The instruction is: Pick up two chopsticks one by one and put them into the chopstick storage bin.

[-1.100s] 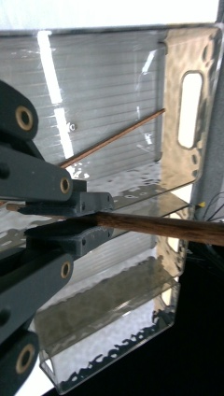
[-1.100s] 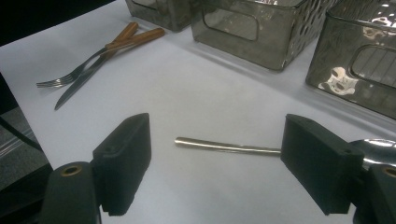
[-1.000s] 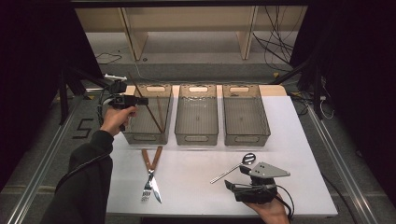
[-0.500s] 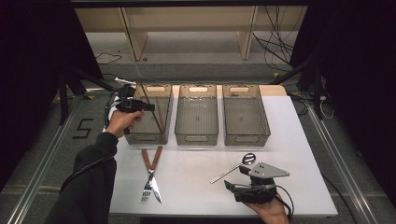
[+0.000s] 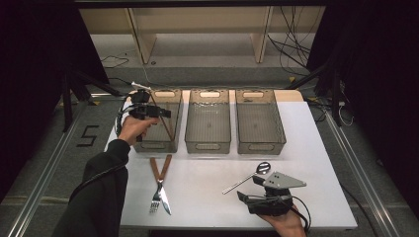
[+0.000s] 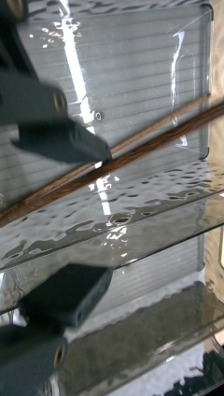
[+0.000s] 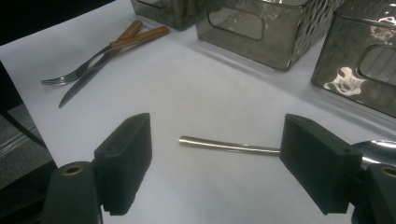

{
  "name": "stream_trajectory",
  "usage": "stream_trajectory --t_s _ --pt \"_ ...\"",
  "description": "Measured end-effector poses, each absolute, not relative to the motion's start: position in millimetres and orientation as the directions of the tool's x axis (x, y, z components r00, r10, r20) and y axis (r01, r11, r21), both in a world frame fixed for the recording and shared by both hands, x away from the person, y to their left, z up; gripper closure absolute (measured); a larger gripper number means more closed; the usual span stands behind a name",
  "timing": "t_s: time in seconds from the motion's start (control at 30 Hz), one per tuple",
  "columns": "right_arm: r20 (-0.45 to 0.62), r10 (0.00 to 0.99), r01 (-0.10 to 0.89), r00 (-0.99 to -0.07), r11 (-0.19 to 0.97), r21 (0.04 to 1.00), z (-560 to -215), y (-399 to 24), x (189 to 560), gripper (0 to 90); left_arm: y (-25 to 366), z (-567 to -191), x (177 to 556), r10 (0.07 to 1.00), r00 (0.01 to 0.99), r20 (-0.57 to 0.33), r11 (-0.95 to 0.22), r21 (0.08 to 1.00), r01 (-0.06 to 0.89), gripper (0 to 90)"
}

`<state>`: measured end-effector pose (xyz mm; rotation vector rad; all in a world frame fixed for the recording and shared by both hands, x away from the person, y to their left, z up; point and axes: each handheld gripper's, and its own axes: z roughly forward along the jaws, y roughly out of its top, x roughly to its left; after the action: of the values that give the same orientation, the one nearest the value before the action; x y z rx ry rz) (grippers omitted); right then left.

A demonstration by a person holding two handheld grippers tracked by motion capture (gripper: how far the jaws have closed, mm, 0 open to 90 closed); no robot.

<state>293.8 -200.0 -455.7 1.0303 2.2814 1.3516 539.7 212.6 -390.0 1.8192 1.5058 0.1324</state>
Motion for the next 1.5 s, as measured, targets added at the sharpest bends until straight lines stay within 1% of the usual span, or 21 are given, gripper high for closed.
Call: stream_trajectory --t_s 0.03,0.07,0.17,0.27,0.53,0.87,1.0,1.17,1.5 --pt "0.101 0.707 0.429 -0.7 0.303 0.851 -455.6 -200.1 293.7 25.7 211.8 -389.5 539.8 0.878 0.303 -0.37 -0.027 0.594 0.804 30.3" --pt "0.101 0.707 0.429 -0.7 0.303 0.851 -455.6 -200.1 293.7 25.7 210.8 -389.2 539.8 0.876 0.306 -0.373 -0.031 0.59 0.807 30.3" --pt "0.104 0.707 0.43 -0.699 0.3 0.851 -455.2 -200.2 293.7 25.7 207.9 -387.5 539.2 0.878 0.313 -0.361 -0.042 0.595 0.803 20.6" --pt "0.102 0.707 0.43 -0.7 0.302 0.851 -455.2 -200.2 293.4 25.7 207.4 -385.9 538.2 0.878 0.315 -0.36 -0.039 0.602 0.798 18.7" --pt "0.106 0.708 0.432 -0.698 0.299 0.851 -455.9 -200.3 294.1 25.7 207.6 -376.8 519.7 0.859 0.346 -0.378 -0.029 0.639 0.769 18.2" --pt "0.106 0.707 0.432 -0.7 0.301 0.85 -456.0 -199.1 293.9 25.7 208.8 -368.0 468.8 0.833 0.406 -0.375 -0.032 0.701 0.712 18.3" --pt "0.105 0.707 0.431 -0.699 0.3 0.851 -455.8 -198.8 293.7 25.7 207.2 -375.4 448.9 0.831 0.425 -0.36 -0.047 0.716 0.697 18.6" --pt "0.106 0.709 0.432 -0.698 0.299 0.851 -455.7 -198.6 293.7 25.7 202.3 -388.6 426.9 0.806 0.453 -0.381 -0.036 0.733 0.68 18.7" --pt "0.088 0.715 0.434 -0.693 0.317 0.843 -452.8 -212.1 301.9 25.4 196.9 -404.7 402.8 0.78 0.511 -0.363 -0.065 0.764 0.642 18.7"
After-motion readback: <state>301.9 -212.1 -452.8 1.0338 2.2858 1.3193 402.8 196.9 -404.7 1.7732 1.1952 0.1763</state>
